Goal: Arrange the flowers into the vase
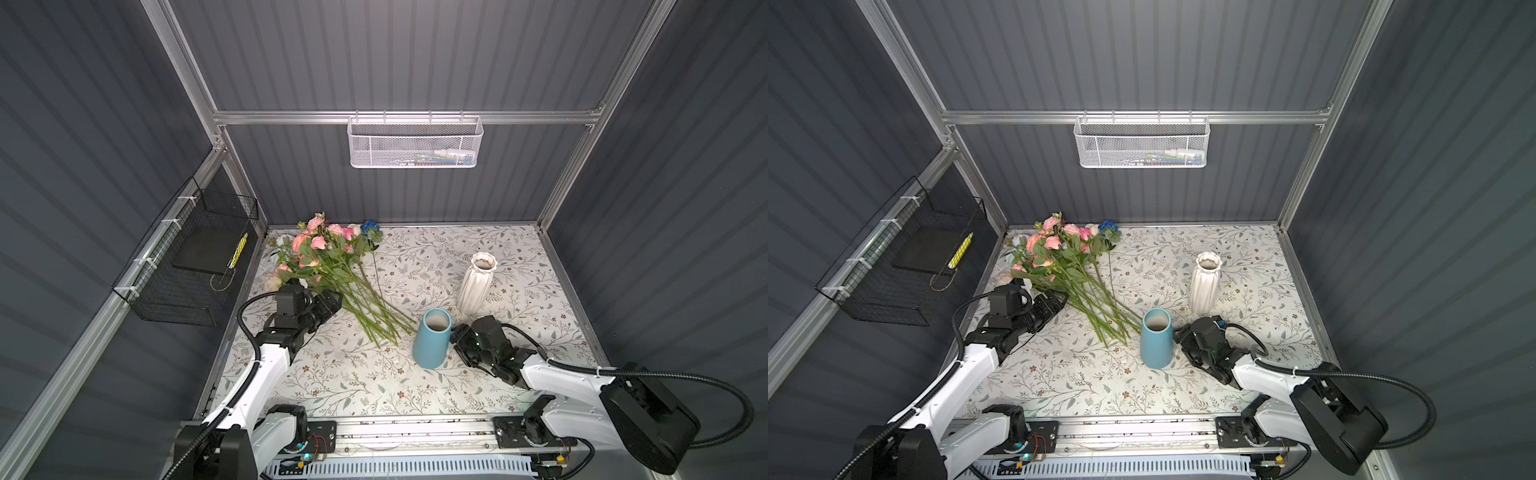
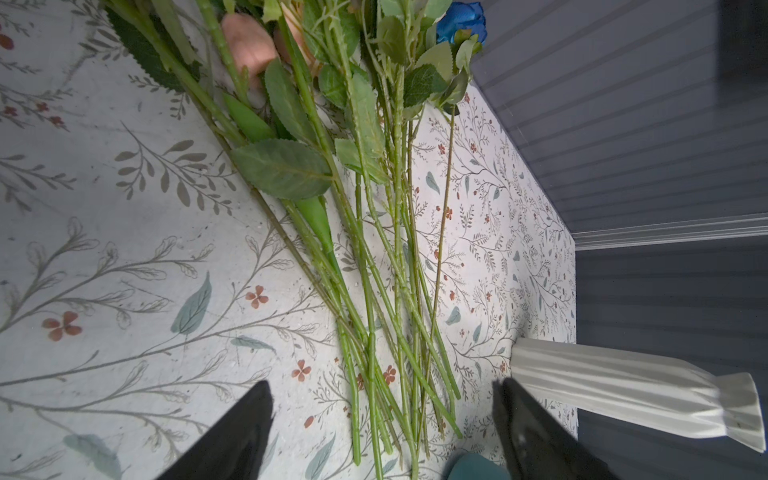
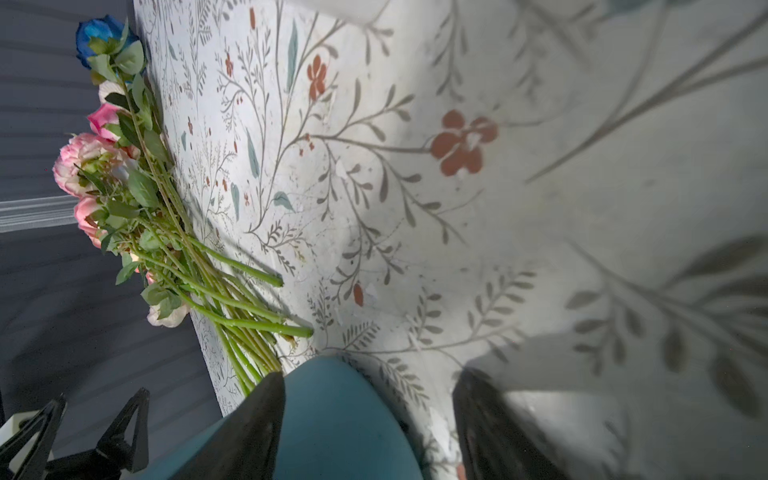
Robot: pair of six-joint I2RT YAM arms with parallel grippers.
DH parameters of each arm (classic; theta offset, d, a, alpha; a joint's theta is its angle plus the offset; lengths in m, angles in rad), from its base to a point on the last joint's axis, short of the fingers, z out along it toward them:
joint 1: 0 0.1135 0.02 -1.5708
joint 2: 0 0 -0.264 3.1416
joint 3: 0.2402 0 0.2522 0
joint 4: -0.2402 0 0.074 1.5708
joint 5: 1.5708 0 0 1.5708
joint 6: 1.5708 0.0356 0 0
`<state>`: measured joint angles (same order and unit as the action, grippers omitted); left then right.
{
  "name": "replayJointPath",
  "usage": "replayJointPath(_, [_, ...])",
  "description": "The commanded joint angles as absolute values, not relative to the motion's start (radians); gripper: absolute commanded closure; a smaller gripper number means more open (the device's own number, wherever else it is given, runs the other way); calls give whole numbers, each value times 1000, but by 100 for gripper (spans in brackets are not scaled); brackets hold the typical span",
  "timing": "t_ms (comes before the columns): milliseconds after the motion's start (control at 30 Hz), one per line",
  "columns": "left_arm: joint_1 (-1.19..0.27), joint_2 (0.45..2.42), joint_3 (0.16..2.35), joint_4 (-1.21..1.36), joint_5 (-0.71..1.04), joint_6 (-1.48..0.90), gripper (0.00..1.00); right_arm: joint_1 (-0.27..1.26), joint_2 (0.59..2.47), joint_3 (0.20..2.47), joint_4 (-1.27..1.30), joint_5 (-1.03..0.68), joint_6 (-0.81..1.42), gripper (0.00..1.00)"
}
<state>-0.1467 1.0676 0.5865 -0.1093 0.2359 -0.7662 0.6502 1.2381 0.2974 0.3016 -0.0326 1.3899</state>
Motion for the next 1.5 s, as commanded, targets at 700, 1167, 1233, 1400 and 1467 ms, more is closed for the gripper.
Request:
replayJointPath(700, [-646,1733,1195,-367,-296,-669,1,654,973,242,141,43,1294,13])
replayJointPath(1167, [-583,2027,1522,-391,-463,-520,33,603,827,192,68,29,1278,13])
replayJointPath(1233, [-581,2061,1546,-383,-453,-500,34,596,811,190,57,26,1275,13])
replayJointPath(1400, [-576,2143,1607,-390,-455,-473,41,576,783,188,37,19,1275,13])
replayJointPath(1467, [-570,2159,1612,-387,-461,-472,48,571,775,187,29,19,1275,13])
